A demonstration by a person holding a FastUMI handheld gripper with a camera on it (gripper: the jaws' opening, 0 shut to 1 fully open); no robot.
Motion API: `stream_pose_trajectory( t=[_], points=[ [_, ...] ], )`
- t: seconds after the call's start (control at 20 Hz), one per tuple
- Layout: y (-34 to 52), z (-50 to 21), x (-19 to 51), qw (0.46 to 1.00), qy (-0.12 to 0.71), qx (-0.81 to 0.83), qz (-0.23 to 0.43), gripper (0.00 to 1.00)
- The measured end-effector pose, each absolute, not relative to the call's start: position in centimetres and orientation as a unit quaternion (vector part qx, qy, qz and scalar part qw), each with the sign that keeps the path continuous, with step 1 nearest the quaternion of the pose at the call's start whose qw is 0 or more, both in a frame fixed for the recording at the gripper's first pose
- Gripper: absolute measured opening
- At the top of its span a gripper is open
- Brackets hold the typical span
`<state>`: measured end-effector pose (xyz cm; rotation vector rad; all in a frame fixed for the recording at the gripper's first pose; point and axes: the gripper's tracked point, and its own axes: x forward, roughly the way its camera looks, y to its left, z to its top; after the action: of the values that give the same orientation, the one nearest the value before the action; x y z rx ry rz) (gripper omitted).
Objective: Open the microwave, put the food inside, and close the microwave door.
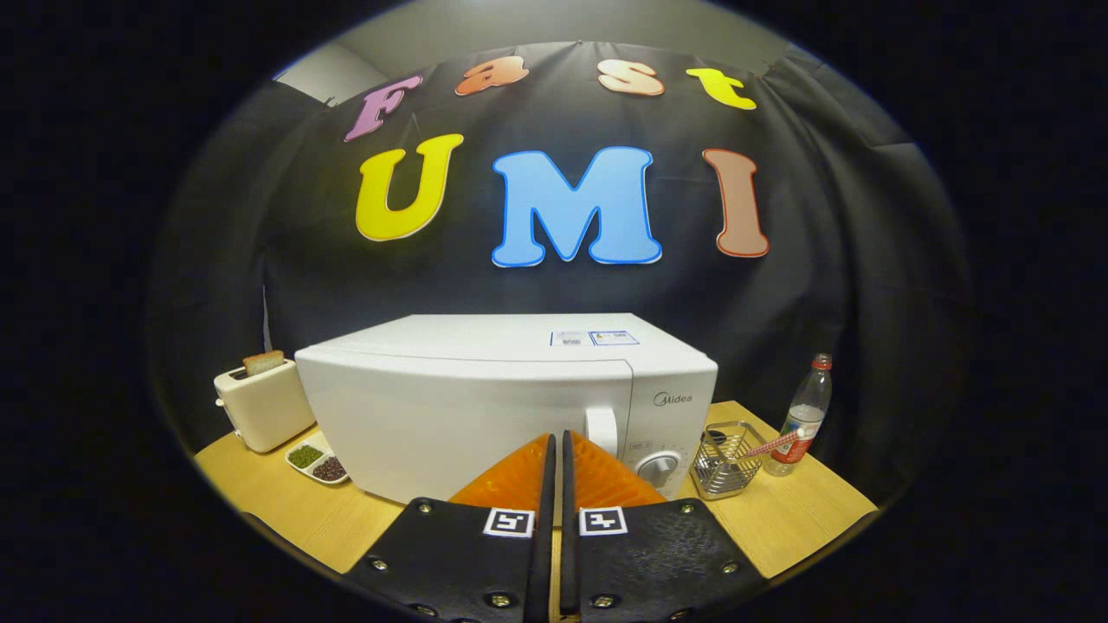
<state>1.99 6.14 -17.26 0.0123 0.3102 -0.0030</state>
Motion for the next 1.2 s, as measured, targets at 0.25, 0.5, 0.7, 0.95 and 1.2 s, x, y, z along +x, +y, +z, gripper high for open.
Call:
stream_pose_trajectory(
  t=[0.25,0.5,0.7,0.95,1.2],
  points=[
    [6.3,-11.0,-1.6,0.991,0.137,0.006,0.011,0.07],
    [7.1,-5.3,-3.8,0.995,0.096,-0.010,0.028,0.23],
    [6.7,-2.9,-3.8,0.997,0.077,-0.022,0.013,0.37],
    [6.3,-1.9,-3.3,0.998,0.050,-0.030,0.015,0.61],
    [5.5,-3.3,-1.5,0.997,0.067,-0.022,0.019,0.81]
  ],
)
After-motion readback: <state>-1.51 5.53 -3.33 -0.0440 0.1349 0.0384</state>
